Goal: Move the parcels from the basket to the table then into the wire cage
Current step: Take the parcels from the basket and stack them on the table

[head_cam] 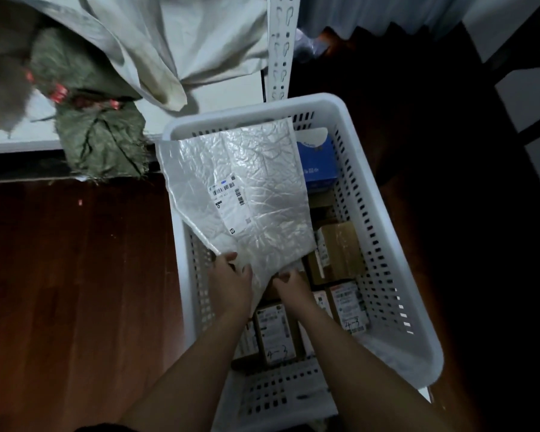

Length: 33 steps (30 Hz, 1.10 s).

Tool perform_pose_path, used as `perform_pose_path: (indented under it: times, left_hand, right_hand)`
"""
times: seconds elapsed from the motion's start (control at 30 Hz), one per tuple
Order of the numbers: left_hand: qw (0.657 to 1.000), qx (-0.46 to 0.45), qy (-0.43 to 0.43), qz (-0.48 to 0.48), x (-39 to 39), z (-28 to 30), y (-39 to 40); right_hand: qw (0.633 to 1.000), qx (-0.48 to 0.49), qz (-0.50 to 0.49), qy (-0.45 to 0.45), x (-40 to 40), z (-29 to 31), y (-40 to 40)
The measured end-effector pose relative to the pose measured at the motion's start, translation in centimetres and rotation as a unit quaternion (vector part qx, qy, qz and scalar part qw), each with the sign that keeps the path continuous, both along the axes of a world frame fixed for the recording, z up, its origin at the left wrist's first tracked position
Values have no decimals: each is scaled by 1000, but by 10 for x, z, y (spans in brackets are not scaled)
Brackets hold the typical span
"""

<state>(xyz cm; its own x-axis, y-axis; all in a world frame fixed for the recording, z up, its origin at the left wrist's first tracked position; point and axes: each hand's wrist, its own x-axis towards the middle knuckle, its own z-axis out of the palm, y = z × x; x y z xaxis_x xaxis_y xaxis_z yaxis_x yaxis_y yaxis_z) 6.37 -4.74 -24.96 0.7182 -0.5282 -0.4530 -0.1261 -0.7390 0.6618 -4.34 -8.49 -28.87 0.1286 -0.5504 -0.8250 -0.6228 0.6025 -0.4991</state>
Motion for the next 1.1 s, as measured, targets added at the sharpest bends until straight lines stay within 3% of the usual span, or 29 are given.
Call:
perform_pose_path:
  times: [0.13,0.3,0.5,0.6,0.83,1.1]
  left_hand:
    - [997,-51,-27,45,-3,4,9]
    - [997,-72,1,38,7,37,36]
    - [991,-26,-62,-114,39,96,76]
    - [983,6,-79,-165,45,134,86]
    - [963,7,-115,-242,42,246,81]
    - [886,-36,-224,-405,28,408,51]
  right_hand:
    - [991,15,-124,-44,3,-8,7]
    - [946,54,-296,-120,1,1,14]
    - [961,-96,-253,-64,-13,62,12]
    - [965,-175,-193,-46,-18,118,14]
    - [942,-280,-184,-20,-45,266,43]
    - [926,-317,-202,26,-84,439,77]
